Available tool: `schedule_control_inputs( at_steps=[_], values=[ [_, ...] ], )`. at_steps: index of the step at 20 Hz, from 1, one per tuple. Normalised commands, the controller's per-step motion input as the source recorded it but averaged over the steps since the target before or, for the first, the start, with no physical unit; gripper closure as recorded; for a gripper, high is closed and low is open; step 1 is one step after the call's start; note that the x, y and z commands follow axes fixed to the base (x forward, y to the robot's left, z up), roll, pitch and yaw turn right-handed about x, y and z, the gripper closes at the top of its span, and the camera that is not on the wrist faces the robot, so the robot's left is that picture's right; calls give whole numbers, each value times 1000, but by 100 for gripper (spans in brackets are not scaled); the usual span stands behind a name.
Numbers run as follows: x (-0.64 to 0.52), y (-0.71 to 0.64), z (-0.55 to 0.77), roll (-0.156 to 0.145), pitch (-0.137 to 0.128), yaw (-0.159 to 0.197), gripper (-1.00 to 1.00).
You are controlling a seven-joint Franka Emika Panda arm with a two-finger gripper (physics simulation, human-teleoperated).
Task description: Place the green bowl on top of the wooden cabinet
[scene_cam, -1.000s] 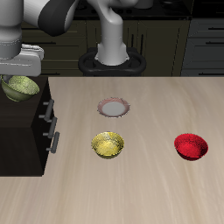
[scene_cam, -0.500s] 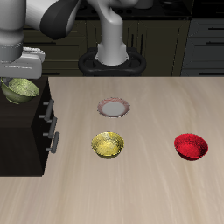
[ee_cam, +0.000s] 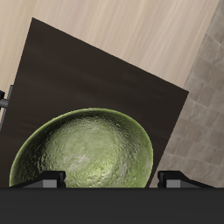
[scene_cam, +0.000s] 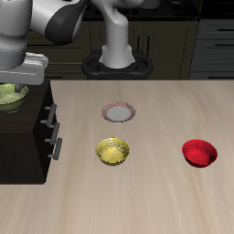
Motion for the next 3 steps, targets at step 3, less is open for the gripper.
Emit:
schedule_control_inputs(
  at_steps=[3],
  values=[
    [-132, 197, -19, 46, 7, -5, -100]
  ],
)
